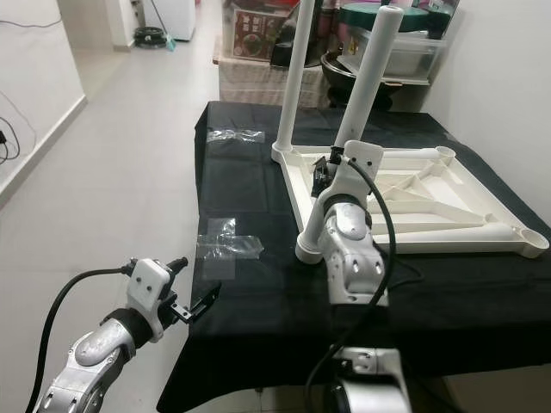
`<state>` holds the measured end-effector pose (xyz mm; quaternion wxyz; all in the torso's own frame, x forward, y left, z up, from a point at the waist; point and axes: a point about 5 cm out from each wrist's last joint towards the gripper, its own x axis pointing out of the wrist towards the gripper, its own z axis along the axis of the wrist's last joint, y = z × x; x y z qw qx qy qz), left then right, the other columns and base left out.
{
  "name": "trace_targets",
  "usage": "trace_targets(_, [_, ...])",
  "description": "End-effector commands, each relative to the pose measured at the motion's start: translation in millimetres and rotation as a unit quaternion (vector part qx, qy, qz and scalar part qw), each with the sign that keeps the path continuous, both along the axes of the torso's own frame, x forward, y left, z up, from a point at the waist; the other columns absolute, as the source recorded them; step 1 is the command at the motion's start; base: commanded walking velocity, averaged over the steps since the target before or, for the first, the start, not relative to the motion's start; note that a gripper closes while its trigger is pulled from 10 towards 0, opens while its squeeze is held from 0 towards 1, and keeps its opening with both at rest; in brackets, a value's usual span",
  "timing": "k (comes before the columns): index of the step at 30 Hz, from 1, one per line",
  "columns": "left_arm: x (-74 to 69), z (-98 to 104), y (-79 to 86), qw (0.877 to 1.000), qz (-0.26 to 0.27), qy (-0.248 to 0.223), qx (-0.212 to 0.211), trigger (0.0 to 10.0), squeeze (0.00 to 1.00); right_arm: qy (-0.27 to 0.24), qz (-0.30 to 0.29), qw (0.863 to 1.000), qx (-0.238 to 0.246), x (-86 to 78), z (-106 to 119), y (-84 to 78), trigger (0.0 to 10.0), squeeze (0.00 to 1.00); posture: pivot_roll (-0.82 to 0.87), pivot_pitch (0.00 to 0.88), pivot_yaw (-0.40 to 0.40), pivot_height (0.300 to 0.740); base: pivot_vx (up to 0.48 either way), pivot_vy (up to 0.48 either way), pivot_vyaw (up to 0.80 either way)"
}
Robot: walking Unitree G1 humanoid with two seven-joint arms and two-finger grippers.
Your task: Building children table
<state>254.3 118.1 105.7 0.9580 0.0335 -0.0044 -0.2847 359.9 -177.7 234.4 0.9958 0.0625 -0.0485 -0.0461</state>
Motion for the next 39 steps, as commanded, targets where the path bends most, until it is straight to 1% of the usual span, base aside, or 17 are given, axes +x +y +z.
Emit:
trace_targets(1, [-1.1, -3, 0.4, 1.000, -0.004, 0.010, -0.003, 10.0, 0.00, -0.009, 0.051, 0.999, 0.013, 2.9, 2, 2.2, 10.0, 0.00, 0.05, 0.000, -0.092, 0.740, 0.000, 0.000, 0.00])
trace_targets(6, [0.4, -3, -2.6, 1.000, -0.010, 0.011, -0.003, 10.0, 0.00, -0.020, 0.270, 0.961, -0.055, 7.7, 4, -0.8, 10.0, 0.00, 0.04, 0.000, -0.094, 0.740, 0.000, 0.000, 0.00])
trace_targets(16, [0.8, -3, -0.2, 1.000, -0.006, 0.008, -0.001, 10.0, 0.00, 0.052, 0.386, 0.911, -0.136, 20.9, -24, -5.4, 10.0, 0.00, 0.06, 0.000, -0.106, 0.740, 0.000, 0.000, 0.00])
trace_targets(18, [-0.8, -2, 1.9, 1.000, -0.002, 0.008, -0.001, 10.0, 0.00, 0.054, 0.475, 0.867, -0.139, 13.0, -30, 10.7, 10.0, 0.00, 0.09, 0.000, -0.122, 0.740, 0.000, 0.000, 0.00])
trace_targets(20, [-0.8, -2, 1.9, 1.000, -0.002, 0.008, -0.001, 10.0, 0.00, 0.054, 0.475, 0.867, -0.139, 13.0, -30, 10.7, 10.0, 0.00, 0.09, 0.000, -0.122, 0.740, 0.000, 0.000, 0.00])
trace_targets(21, [-1.4, -2, 2.5, 1.000, -0.001, 0.008, -0.001, 10.0, 0.00, 0.048, 0.520, 0.842, -0.139, 7.6, -32, 20.3, 10.0, 0.00, 0.09, 0.000, -0.122, 0.740, 0.000, 0.000, 0.00])
trace_targets(22, [-2.3, -2, 2.9, 1.000, -0.001, 0.008, 0.000, 10.0, 0.00, 0.037, 0.569, 0.810, -0.137, -0.4, -33, 32.1, 9.4, 0.00, 0.09, 0.000, -0.115, 0.740, 0.000, 0.000, 0.00])
trace_targets(24, [-2.5, -2, 2.5, 1.000, -0.003, 0.009, 0.000, 10.0, 0.00, 0.032, 0.585, 0.799, -0.135, -2.8, -36, 35.6, 7.8, 0.00, 0.09, 0.000, -0.114, 0.740, 0.000, 0.000, 0.00])
trace_targets(27, [-2.7, -2, 2.2, 1.000, -0.004, 0.009, 0.000, 10.0, 0.00, 0.030, 0.593, 0.793, -0.134, -4.0, -38, 37.4, 7.8, 0.00, 0.09, 0.000, -0.114, 0.740, 0.000, 0.000, 0.00])
trace_targets(28, [-2.5, -2, 1.9, 1.000, -0.005, 0.009, 0.000, 10.0, 0.00, 0.030, 0.596, 0.792, -0.129, -4.3, -41, 38.0, 4.7, 0.00, 0.09, 0.000, -0.112, 0.740, 0.000, 0.000, 0.00])
trace_targets(29, [-2.5, -2, 1.9, 1.000, -0.005, 0.009, 0.000, 10.0, 0.00, 0.030, 0.596, 0.792, -0.129, -4.3, -41, 38.0, 4.7, 0.00, 0.09, 0.000, -0.112, 0.740, 0.000, 0.000, 0.00])
trace_targets(30, [-2.0, -1, 2.0, 1.000, -0.006, 0.009, 0.000, 10.0, 0.00, 0.028, 0.593, 0.796, -0.121, -3.2, -43, 37.3, 0.0, 0.00, 0.09, 0.000, -0.112, 0.740, 0.000, 0.000, 0.00])
trace_targets(33, [-1.4, -1, 2.1, 1.000, -0.006, 0.008, 0.000, 10.0, 0.00, 0.027, 0.525, 0.848, -0.075, 5.8, -47, 34.9, 0.0, 0.00, 0.08, 0.000, -0.113, 0.740, 0.000, 0.000, 0.00])
trace_targets(34, [-1.4, -1, 2.1, 1.000, -0.006, 0.008, 0.000, 10.0, 0.00, 0.027, 0.525, 0.848, -0.075, 5.8, -47, 34.9, 0.0, 0.00, 0.08, 0.000, -0.113, 0.740, 0.000, 0.000, 0.00])
trace_targets(36, [-2.3, -1, 1.6, 1.000, -0.005, 0.009, -0.001, 10.0, 0.00, 0.040, 0.423, 0.904, -0.053, 15.4, -55, 30.7, 0.0, 0.00, 0.08, 0.000, -0.112, 0.740, 0.000, 0.000, 0.00])
trace_targets(37, [-2.3, -1, 1.6, 1.000, -0.005, 0.009, -0.001, 10.0, 0.00, 0.040, 0.423, 0.904, -0.053, 15.4, -55, 30.7, 0.0, 0.00, 0.08, 0.000, -0.112, 0.740, 0.000, 0.000, 0.00])
trace_targets(39, [-4.2, -3, 1.0, 1.000, -0.006, 0.011, -0.002, 10.0, 0.00, 0.129, 0.142, 0.981, 0.001, 19.1, -83, 4.2, 0.0, 0.00, 0.07, 0.000, -0.110, 0.740, 0.000, 0.000, 0.00])
